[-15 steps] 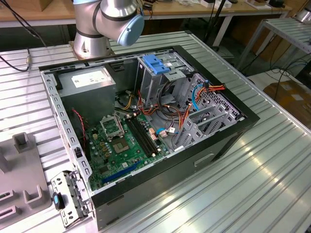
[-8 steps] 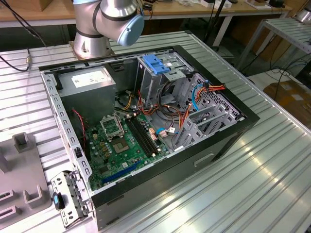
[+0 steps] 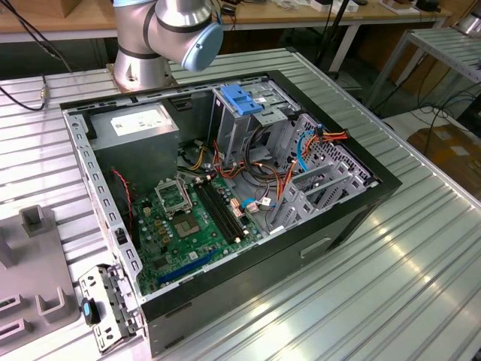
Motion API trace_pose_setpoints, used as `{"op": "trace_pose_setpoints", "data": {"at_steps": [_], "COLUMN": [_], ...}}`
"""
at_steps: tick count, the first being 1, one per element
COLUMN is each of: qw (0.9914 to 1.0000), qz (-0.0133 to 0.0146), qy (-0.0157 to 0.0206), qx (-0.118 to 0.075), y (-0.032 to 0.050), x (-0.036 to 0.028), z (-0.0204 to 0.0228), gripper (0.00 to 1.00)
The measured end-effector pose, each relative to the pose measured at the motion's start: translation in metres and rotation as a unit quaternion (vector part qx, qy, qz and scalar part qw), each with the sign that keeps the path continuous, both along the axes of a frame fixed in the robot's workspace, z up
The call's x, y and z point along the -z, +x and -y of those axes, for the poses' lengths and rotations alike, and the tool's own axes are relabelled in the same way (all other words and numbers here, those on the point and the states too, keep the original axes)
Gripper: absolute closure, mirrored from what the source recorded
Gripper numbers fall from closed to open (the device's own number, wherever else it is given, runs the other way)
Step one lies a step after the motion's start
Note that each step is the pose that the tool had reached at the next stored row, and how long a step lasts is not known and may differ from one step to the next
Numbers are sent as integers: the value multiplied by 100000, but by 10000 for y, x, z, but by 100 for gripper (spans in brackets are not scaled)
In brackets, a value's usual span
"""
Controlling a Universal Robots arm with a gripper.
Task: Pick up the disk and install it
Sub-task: 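Pick up the disk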
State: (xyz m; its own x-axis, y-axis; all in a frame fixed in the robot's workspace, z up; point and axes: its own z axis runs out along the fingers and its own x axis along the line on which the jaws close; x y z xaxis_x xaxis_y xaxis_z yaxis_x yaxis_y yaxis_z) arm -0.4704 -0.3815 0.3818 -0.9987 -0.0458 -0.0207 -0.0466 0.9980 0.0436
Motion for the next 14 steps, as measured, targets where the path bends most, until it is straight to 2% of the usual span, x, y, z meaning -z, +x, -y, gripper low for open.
{"op": "trace_pose_setpoints", "data": {"at_steps": [5,14], "qw": [99975,99803], "qz": [-2,1], "qy": [-1,-5], "qx": [-2239,-6276], "y": [1,1], "x": [1,3], "z": [0,0], "gripper": [89,89]}}
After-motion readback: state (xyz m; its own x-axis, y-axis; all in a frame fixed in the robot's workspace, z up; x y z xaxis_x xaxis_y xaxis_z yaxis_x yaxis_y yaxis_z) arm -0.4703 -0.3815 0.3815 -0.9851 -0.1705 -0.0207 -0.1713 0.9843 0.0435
